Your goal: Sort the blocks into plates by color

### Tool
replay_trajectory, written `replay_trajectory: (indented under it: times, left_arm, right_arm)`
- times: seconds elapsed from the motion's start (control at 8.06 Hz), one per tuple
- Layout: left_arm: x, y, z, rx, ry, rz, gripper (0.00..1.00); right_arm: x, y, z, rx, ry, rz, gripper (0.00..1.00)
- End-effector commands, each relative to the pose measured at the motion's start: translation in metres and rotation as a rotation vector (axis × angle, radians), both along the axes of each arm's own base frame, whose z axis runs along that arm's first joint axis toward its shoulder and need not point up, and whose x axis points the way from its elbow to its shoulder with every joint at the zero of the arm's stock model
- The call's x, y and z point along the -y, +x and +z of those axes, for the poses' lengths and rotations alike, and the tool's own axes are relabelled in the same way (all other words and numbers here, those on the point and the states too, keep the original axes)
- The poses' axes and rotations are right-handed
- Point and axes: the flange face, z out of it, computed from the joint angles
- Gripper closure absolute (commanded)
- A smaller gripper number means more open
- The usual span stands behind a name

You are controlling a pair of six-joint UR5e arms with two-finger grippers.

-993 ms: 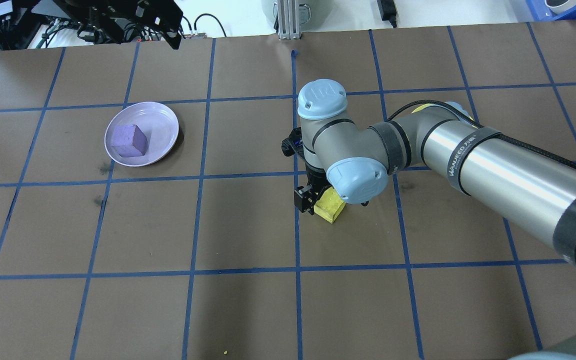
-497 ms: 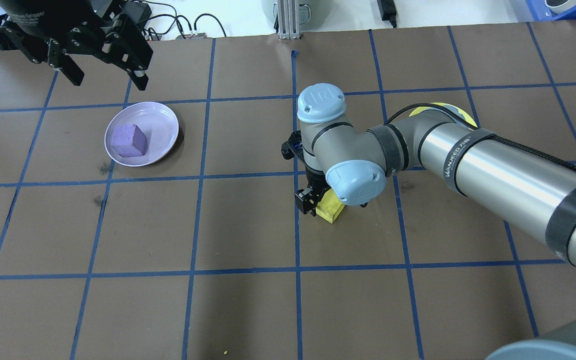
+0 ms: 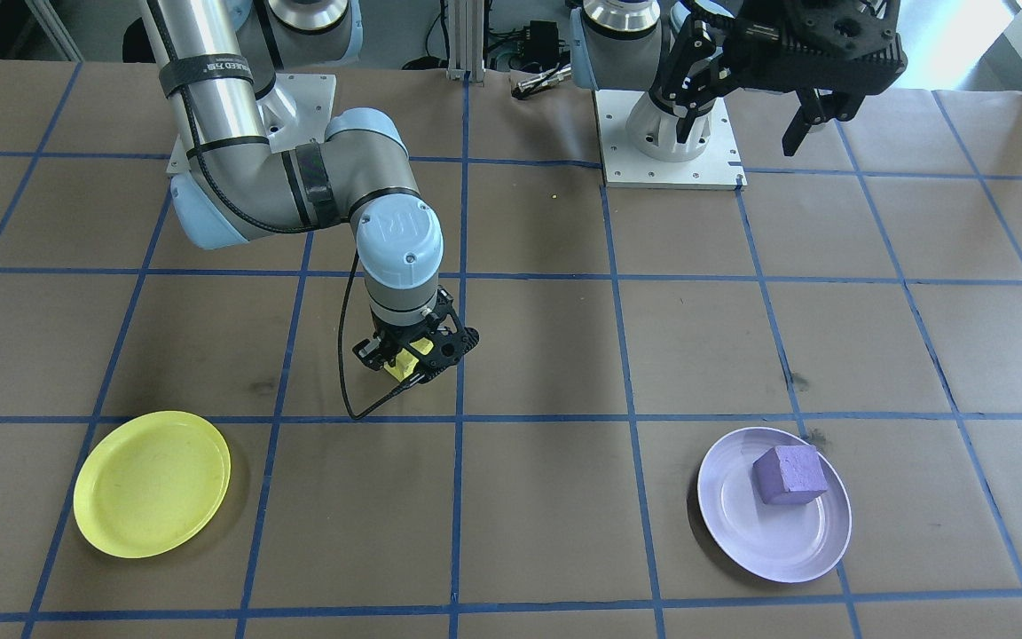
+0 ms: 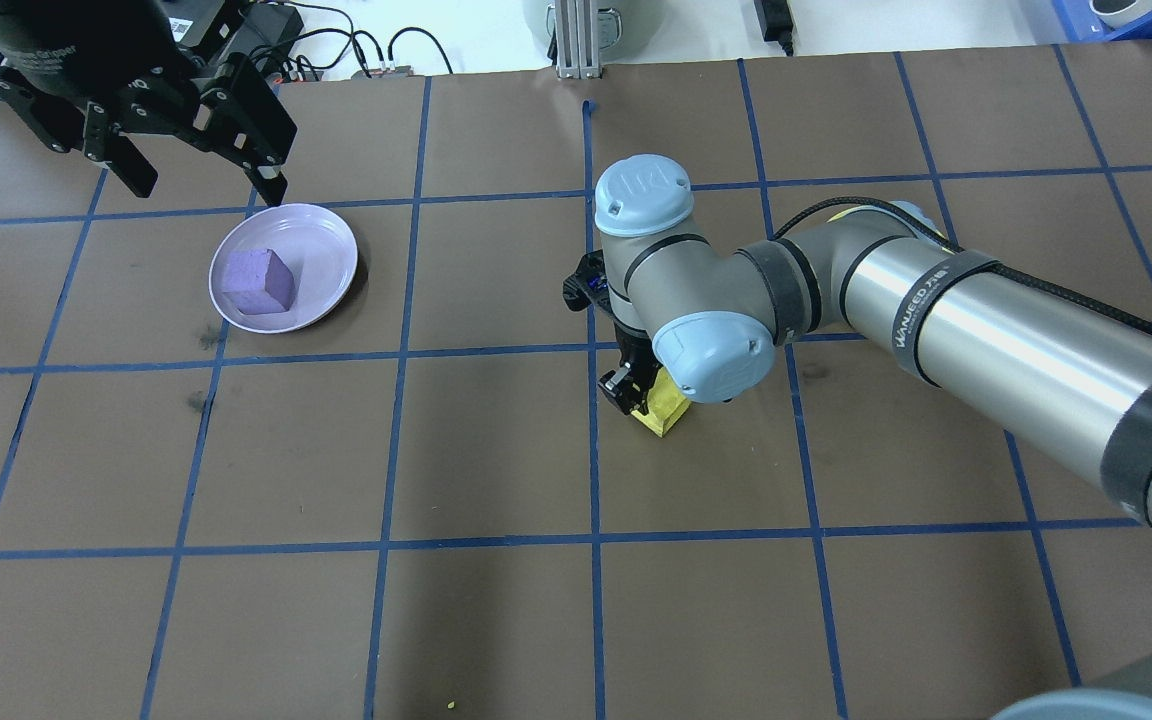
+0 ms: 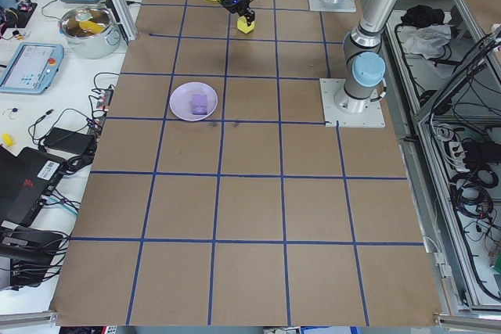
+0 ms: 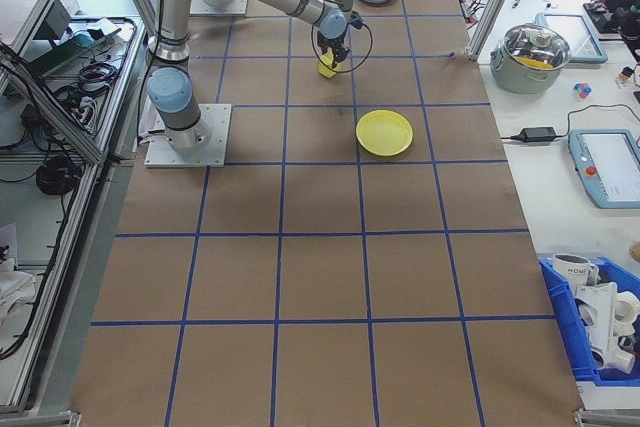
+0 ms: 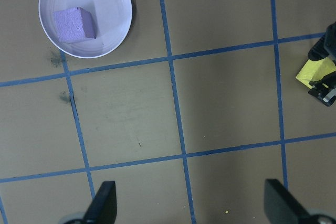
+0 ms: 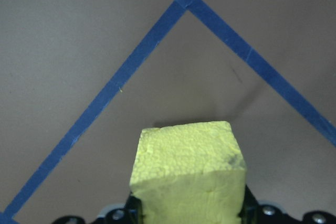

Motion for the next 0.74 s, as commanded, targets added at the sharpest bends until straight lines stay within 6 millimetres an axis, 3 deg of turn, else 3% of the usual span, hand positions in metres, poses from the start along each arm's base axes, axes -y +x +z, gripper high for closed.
replay_trajectory:
  times: [0.0, 0.12, 0.25, 0.5, 0.62]
  left_arm:
    - [0.001, 0.000, -0.001, 0.003, 0.001, -0.001, 0.00]
    - [0.001, 0.000, -0.001, 0.000, 0.000, -0.006, 0.00]
    - [0.001, 0.000, -0.001, -0.002, 0.002, -0.006, 0.00]
    - [0.000, 0.000, 0.000, -0.002, -0.001, -0.006, 0.00]
    - [-0.001, 0.000, 0.001, -0.002, -0.005, -0.006, 0.00]
  right_arm:
    - [0.018, -0.007, 0.066, 0.034, -0.119, -0.017, 1.00]
    - [0.032, -0.020, 0.100, 0.054, -0.182, -0.049, 1.00]
    - [0.052, -0.051, 0.126, 0.065, -0.232, -0.102, 1.00]
    - [0.090, -0.128, 0.152, 0.068, -0.282, -0.236, 1.00]
    - [0.100, -0.159, 0.155, 0.062, -0.291, -0.262, 1.00]
